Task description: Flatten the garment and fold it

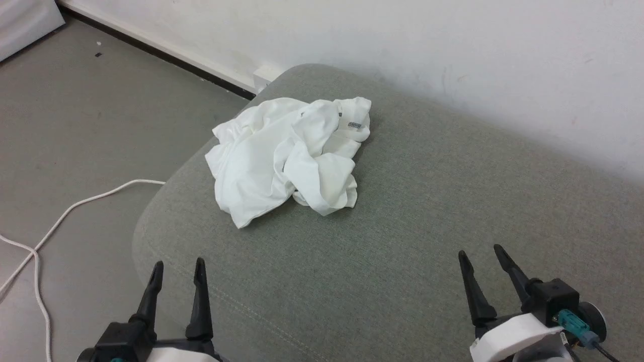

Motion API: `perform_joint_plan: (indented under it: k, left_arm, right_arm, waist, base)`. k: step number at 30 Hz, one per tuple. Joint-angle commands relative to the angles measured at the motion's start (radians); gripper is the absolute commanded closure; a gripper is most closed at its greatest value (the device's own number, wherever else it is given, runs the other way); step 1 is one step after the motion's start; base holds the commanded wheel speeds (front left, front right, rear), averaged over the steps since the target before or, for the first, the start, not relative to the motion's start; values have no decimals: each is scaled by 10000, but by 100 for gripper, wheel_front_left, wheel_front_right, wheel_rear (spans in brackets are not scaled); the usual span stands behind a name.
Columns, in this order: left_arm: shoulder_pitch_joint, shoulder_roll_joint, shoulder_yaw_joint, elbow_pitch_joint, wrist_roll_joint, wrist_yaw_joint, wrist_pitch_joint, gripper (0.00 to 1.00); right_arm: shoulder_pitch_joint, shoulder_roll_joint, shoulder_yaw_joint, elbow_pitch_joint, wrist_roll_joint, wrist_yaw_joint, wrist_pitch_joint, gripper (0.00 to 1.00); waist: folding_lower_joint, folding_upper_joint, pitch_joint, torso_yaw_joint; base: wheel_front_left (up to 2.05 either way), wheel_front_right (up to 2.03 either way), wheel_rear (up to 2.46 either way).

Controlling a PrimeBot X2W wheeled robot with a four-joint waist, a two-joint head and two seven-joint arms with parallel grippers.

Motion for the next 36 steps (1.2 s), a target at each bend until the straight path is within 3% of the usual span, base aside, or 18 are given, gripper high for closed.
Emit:
perform_joint_plan:
  k: [1, 9, 15, 20, 25, 36]
  left_arm:
    - [60, -26, -12, -47, -34, 61, -57, 0]
    - [24, -26, 18, -82, -133, 8, -57, 0]
    - [-942, 157, 207, 13, -681, -602, -57, 0]
    - [-3026, 1038, 219, -491, -722, -884, 507, 0]
    - [-5411, 1874, 344, -77, -935, -1013, 1447, 0]
    - [-9273, 3451, -482, 3368, -2463, -1229, 4340, 0]
  right_arm:
    - [-136, 22, -25, 29, 38, -21, -57, 0]
    - [-146, 22, -23, 47, 59, -21, -57, 0]
    - [-185, 22, -56, -95, -43, -21, -57, 0]
    - [-474, 22, -88, -375, -331, -21, -39, 0]
    - [-945, 22, -24, -1071, -723, -21, 293, 0]
    - [-1554, 22, 217, -2980, -1319, -21, 1436, 0]
  waist:
    - [1, 0, 7, -6]
    - [1, 0, -18, -56]
    - [1, 0, 158, -129]
    - [1, 0, 667, -325]
    - [1, 0, 1444, -609]
    - [1, 0, 3374, -1527]
  base:
    - [0, 0, 0]
    - [0, 0, 0]
    - [0, 0, 0]
    - [0, 0, 0]
    - [0, 0, 0]
    - [0, 0, 0]
